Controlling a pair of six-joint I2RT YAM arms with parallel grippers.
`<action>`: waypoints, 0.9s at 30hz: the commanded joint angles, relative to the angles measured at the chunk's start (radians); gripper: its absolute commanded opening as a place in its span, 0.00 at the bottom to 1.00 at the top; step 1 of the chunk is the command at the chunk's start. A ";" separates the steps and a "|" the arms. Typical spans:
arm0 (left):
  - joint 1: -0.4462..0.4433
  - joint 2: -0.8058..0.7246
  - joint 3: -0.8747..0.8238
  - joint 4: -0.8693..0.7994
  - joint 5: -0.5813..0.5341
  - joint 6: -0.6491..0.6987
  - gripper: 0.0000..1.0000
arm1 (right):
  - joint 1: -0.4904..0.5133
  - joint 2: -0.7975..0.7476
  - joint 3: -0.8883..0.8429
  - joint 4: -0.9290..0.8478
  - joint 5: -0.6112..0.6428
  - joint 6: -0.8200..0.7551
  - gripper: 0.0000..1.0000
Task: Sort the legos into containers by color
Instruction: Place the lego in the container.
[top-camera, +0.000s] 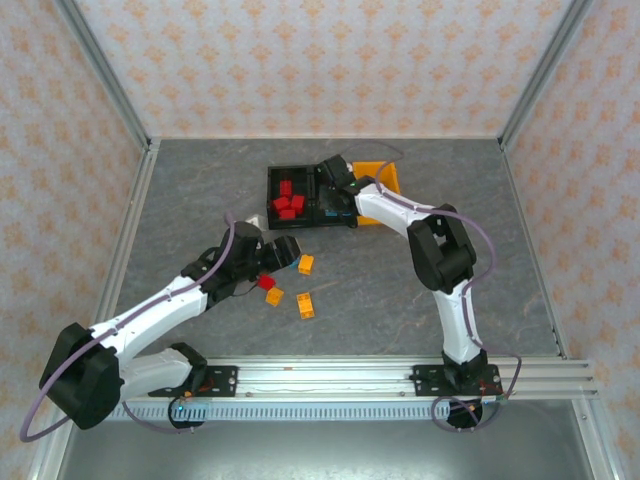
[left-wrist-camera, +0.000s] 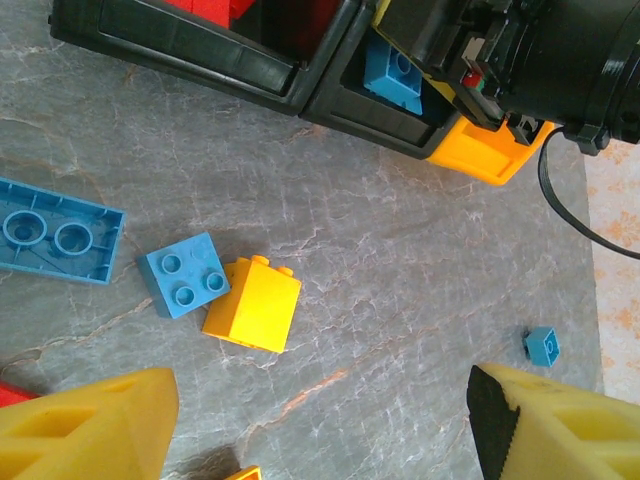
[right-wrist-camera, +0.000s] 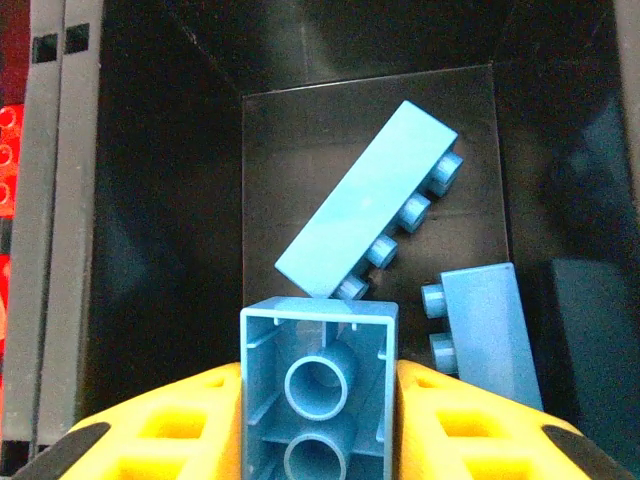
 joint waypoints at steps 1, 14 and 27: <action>0.006 -0.026 -0.010 -0.012 -0.024 -0.016 0.78 | -0.004 0.010 0.043 0.004 0.003 0.011 0.38; 0.008 -0.061 -0.005 -0.070 -0.058 -0.013 0.78 | 0.001 -0.162 -0.016 -0.005 -0.013 -0.005 0.54; 0.029 -0.117 0.005 -0.267 -0.106 0.075 0.78 | 0.124 -0.486 -0.397 0.041 -0.113 0.050 0.70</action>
